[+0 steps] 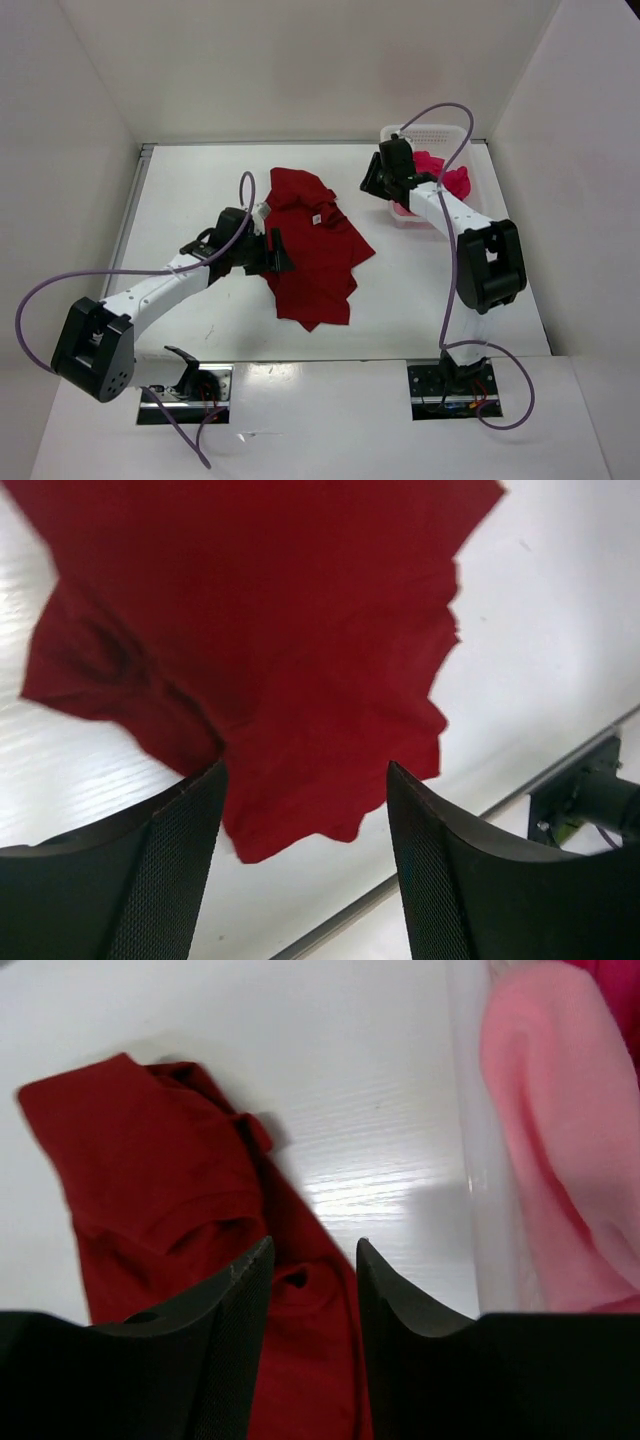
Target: Fold and stack the t-shirts
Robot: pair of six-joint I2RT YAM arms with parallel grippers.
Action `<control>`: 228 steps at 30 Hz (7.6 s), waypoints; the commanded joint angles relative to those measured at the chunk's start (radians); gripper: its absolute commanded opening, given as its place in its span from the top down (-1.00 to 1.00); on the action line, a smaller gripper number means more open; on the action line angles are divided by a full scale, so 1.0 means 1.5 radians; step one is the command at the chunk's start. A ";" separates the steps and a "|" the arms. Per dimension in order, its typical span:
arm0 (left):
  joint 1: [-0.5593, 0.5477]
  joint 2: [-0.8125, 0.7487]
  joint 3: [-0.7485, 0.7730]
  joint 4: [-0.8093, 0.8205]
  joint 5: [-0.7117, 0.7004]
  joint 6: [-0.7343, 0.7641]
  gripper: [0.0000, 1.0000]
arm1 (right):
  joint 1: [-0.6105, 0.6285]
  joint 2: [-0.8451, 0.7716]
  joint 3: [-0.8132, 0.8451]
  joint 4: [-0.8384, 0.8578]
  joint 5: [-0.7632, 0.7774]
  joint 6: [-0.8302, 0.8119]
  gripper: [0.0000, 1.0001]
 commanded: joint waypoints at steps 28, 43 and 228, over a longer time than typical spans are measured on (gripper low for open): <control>0.092 0.098 -0.055 0.104 -0.048 -0.085 -0.37 | -0.073 -0.282 -0.241 -0.080 -0.102 0.078 -0.08; 0.183 0.249 0.136 0.170 -0.035 -0.083 0.74 | 0.228 -0.393 -0.498 -0.069 -0.120 0.292 0.01; 0.081 0.770 0.918 -0.098 -0.090 -0.022 0.89 | 0.031 -0.556 -0.289 -0.301 -0.288 0.080 0.88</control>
